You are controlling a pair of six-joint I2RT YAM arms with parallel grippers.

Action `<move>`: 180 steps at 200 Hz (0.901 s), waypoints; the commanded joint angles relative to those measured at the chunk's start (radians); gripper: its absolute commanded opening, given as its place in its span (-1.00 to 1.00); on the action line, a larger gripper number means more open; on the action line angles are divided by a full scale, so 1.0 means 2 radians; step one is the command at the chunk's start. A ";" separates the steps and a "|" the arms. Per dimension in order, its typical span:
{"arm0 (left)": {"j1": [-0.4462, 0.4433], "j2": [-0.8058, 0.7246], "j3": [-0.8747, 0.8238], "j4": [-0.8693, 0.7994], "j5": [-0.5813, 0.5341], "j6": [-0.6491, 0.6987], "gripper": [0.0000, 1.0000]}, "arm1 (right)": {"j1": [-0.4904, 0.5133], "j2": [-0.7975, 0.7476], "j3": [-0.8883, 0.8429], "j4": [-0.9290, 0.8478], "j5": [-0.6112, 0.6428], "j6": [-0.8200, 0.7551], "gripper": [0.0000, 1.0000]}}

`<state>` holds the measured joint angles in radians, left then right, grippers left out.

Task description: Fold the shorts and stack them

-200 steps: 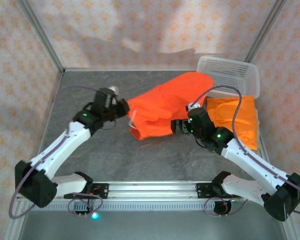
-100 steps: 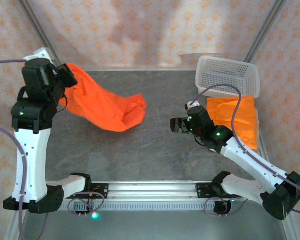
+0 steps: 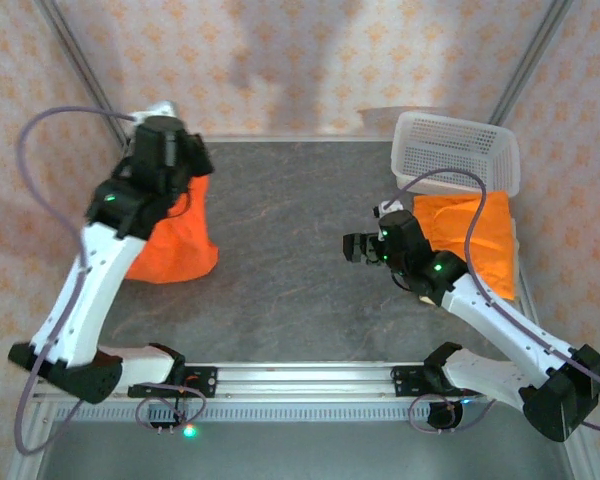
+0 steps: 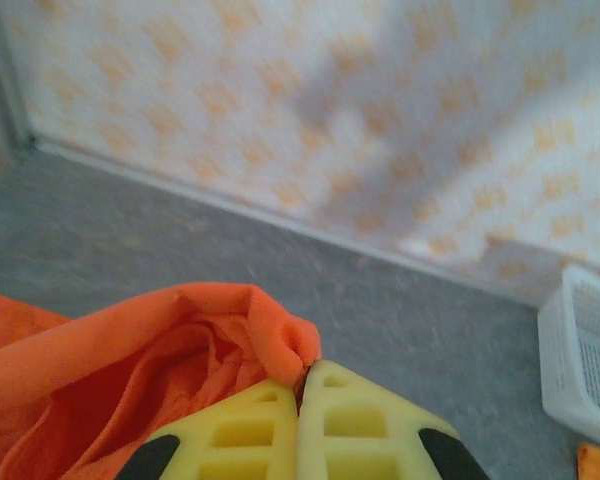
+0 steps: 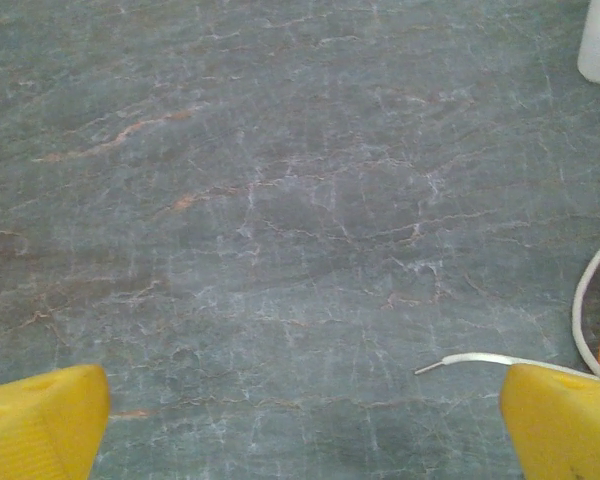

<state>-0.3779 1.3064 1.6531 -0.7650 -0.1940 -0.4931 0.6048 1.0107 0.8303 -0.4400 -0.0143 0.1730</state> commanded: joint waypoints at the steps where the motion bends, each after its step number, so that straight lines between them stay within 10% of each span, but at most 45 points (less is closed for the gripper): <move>1: -0.048 0.049 -0.037 0.084 -0.023 -0.053 -1.00 | -0.011 -0.006 -0.012 0.003 0.022 0.008 0.99; 36: -0.107 0.159 -0.031 0.159 0.038 -0.080 -0.65 | -0.028 -0.008 -0.021 -0.014 0.032 0.026 0.99; 83: -0.108 0.150 -0.013 0.184 0.076 -0.043 0.92 | -0.029 -0.020 -0.032 0.000 -0.015 0.058 0.99; 180: -0.077 -0.144 -0.414 0.166 0.126 -0.128 0.75 | -0.030 0.157 0.015 0.132 -0.156 0.191 0.99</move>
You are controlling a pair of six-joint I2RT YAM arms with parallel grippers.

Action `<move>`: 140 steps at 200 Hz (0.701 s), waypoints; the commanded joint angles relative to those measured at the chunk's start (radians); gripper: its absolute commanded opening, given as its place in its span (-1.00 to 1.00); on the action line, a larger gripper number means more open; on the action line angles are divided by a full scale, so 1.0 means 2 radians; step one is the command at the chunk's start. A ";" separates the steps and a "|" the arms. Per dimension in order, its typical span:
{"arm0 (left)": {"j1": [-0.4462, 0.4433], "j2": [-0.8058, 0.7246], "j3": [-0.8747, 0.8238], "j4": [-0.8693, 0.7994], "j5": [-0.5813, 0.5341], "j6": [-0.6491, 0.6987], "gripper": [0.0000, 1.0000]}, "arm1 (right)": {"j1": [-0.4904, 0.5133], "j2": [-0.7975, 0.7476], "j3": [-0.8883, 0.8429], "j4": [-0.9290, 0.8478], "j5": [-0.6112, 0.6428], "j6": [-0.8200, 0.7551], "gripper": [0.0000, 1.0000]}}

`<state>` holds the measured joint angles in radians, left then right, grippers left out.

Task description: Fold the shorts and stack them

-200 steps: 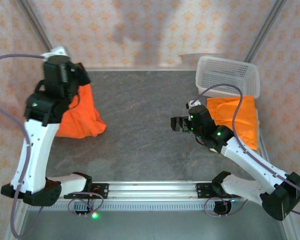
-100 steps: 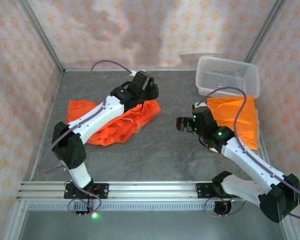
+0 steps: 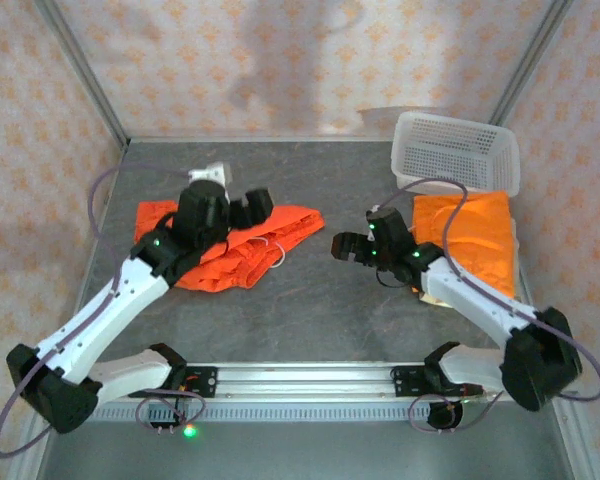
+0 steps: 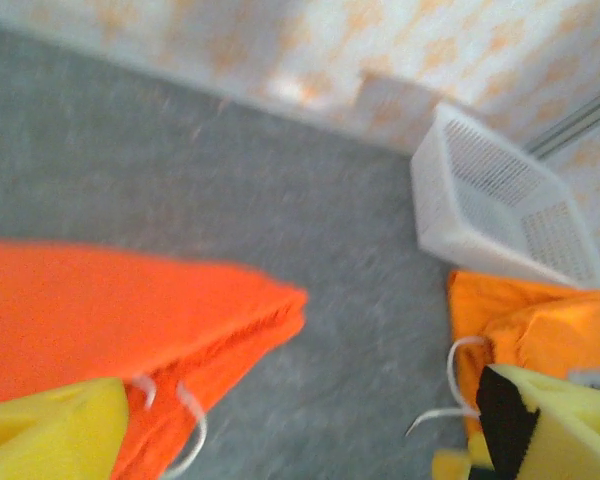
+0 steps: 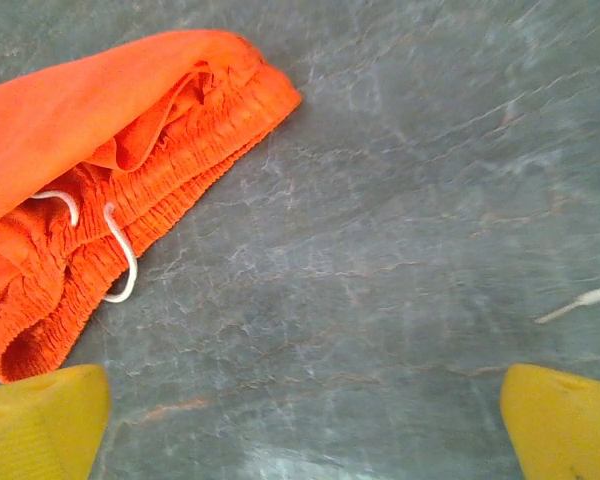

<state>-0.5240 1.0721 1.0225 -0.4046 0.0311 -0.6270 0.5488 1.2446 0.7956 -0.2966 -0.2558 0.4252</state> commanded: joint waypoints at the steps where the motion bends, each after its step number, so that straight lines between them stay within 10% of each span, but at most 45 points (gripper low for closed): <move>1: -0.004 -0.030 -0.102 -0.013 0.014 -0.065 0.75 | -0.002 0.043 0.033 0.062 -0.035 0.068 0.99; 140: -0.006 0.014 -0.269 0.105 0.048 -0.227 0.39 | -0.015 0.283 0.146 0.155 -0.032 0.210 0.32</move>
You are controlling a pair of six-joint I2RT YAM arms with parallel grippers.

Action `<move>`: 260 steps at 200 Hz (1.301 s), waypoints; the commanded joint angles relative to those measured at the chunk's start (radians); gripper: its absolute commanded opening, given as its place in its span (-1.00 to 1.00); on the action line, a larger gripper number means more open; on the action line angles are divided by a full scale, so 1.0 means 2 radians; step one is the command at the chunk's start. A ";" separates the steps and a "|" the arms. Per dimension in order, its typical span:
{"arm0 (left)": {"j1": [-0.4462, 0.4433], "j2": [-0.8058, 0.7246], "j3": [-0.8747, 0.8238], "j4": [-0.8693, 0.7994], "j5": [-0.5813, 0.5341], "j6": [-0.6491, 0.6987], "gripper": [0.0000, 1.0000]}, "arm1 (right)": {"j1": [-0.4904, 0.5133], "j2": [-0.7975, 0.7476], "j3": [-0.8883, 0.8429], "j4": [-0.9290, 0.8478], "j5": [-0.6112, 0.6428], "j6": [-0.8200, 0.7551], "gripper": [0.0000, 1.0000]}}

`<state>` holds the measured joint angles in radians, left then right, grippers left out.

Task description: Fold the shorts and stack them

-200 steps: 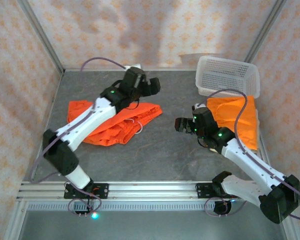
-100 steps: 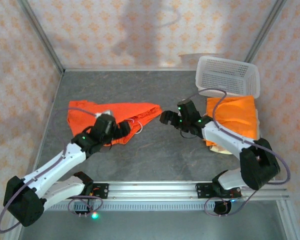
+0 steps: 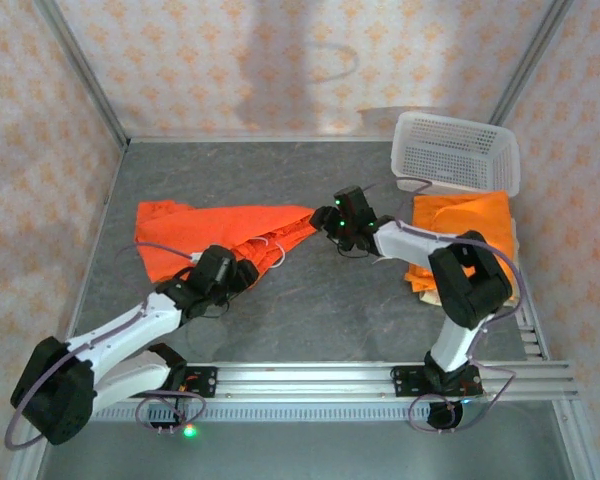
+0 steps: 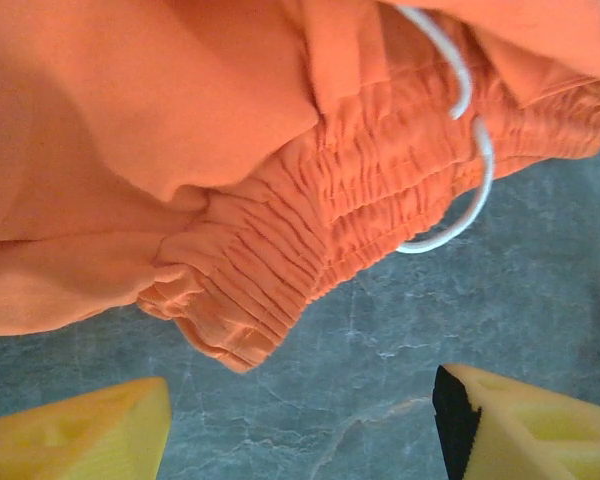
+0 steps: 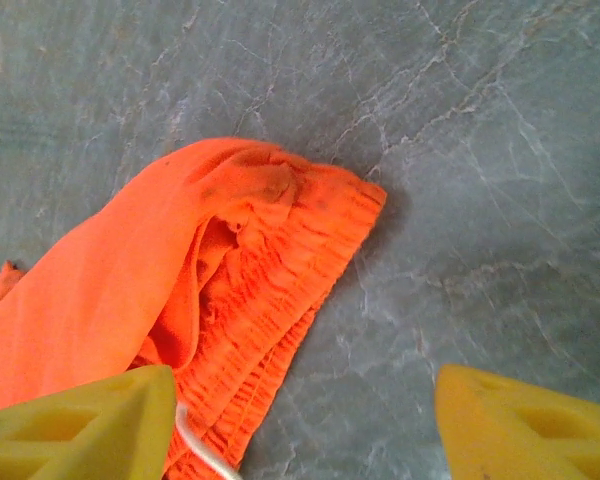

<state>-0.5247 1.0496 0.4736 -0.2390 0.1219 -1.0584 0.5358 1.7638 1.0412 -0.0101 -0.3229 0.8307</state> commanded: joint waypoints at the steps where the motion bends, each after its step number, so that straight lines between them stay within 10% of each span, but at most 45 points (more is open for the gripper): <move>1: -0.005 0.027 0.006 0.023 0.003 -0.010 0.39 | -0.009 0.025 0.024 0.012 0.002 0.007 0.32; 143: 0.006 0.133 0.064 0.033 -0.023 0.076 -0.06 | -0.019 0.145 0.152 -0.055 -0.005 -0.067 -0.01; 260: 0.023 0.145 0.080 0.012 -0.034 0.104 -1.00 | -0.028 0.206 0.226 -0.102 0.001 -0.095 -0.42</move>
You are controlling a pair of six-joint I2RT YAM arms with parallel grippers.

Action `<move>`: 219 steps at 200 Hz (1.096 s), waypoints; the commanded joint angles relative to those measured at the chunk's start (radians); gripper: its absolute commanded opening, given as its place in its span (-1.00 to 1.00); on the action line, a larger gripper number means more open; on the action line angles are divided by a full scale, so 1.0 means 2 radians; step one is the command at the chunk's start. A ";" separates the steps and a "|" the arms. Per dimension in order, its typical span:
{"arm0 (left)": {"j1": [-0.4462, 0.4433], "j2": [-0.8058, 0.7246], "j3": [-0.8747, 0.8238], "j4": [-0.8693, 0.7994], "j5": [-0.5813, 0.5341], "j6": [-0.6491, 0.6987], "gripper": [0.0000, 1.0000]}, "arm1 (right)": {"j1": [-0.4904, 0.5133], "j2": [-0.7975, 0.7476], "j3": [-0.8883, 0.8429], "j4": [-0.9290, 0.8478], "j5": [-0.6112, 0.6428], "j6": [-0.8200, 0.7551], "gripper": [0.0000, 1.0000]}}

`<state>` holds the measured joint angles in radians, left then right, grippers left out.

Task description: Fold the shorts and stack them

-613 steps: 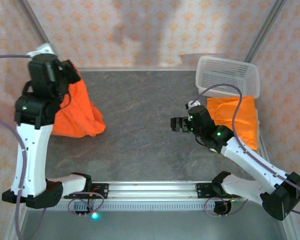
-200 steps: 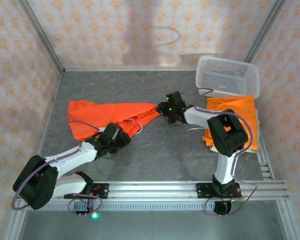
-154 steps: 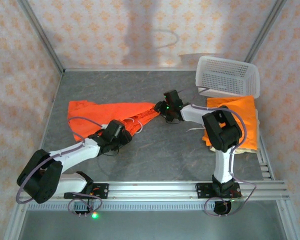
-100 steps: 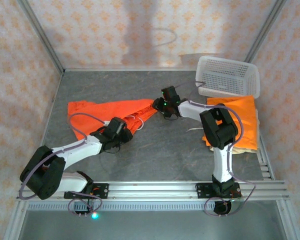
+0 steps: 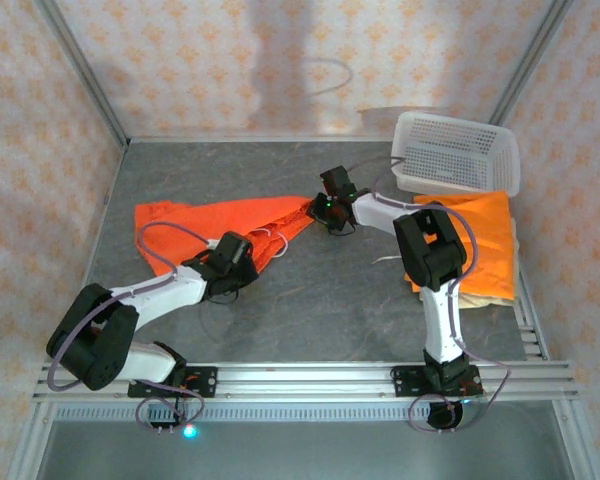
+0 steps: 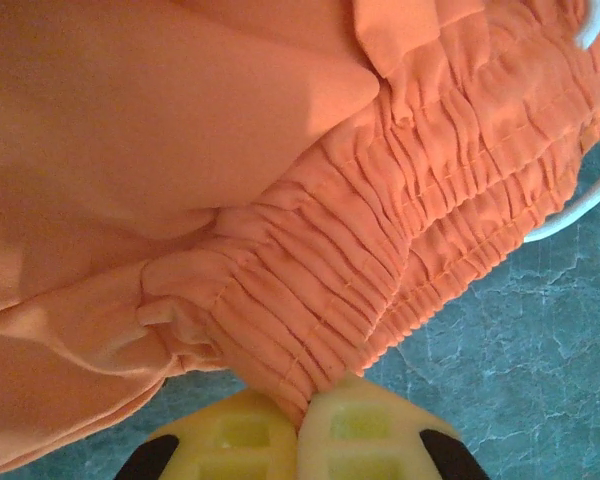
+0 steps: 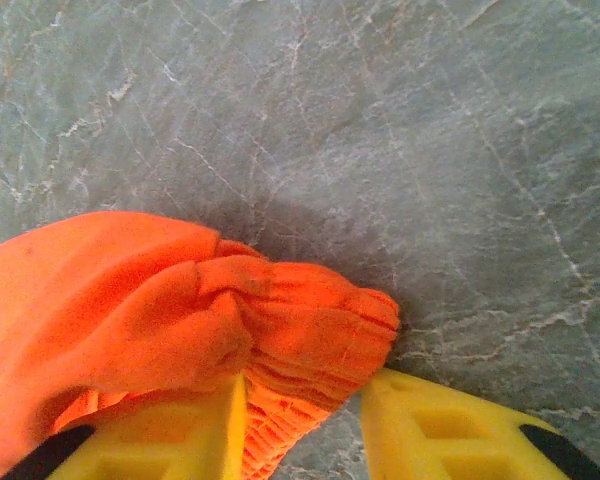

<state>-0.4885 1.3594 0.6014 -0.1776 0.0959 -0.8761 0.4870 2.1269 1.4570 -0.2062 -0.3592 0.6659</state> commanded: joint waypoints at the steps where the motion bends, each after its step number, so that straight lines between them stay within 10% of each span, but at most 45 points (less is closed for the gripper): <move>1: 0.004 -0.011 0.016 -0.019 -0.021 0.014 -1.00 | -0.004 0.025 0.019 -0.004 0.019 -0.013 -0.43; 57: 0.004 -0.099 0.040 -0.044 0.006 0.042 -1.00 | -0.010 0.022 0.035 -0.006 0.020 -0.019 -1.00; 119: -0.051 -0.173 0.073 -0.045 0.019 0.053 -1.00 | -0.025 0.009 0.084 -0.033 0.010 -0.047 -1.00; 165: -0.147 -0.089 0.062 0.063 0.011 0.014 -1.00 | -0.032 0.000 0.128 -0.085 0.024 -0.087 -1.00; 219: -0.222 0.019 0.140 0.126 0.005 0.058 0.47 | -0.042 -0.025 0.145 -0.134 0.031 -0.147 -0.81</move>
<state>-0.9154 1.4288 0.8196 -0.0273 0.1406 -0.8108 0.4088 2.1513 1.7256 -0.3992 -0.3531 0.4637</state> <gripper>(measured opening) 0.630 0.045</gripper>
